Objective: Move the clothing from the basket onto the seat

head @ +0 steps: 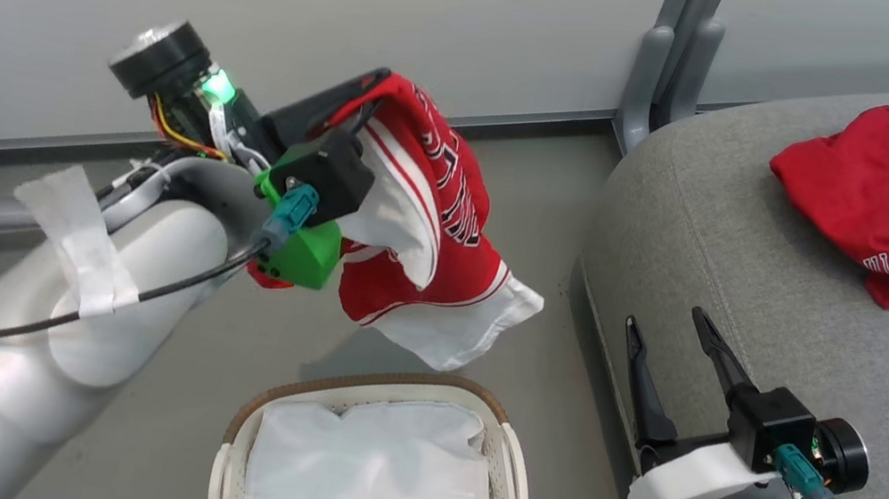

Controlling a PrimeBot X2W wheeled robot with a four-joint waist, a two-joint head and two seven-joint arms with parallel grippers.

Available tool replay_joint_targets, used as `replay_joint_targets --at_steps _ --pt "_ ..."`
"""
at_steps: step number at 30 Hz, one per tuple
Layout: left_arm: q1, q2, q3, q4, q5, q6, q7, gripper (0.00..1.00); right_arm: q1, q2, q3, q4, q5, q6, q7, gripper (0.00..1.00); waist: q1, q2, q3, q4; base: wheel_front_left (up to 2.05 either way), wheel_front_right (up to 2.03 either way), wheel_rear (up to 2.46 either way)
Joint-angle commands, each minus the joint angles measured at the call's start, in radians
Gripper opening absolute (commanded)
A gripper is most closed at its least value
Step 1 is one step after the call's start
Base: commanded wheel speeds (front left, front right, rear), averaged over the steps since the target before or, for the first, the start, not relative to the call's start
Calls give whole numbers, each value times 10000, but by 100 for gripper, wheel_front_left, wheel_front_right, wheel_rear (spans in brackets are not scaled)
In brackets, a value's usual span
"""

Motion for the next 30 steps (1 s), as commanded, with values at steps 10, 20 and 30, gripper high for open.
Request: replay_joint_targets --at_steps 10,20,30 --pt "-1462 110 -92 -568 -480 -27 429 0 -241 -33 497 37 -12 -14 -17 100 1 0 -446 -162 0 0 0" --pt "-1906 -95 -247 -786 -749 -18 474 0 -890 -35 1637 -27 480 -14 -17 100 1 0 -576 -185 0 0 0" --pt "-2044 -375 -387 -803 -879 57 507 0 -2569 -35 2766 654 1046 -14 -18 100 1 0 -570 8 0 0 0"
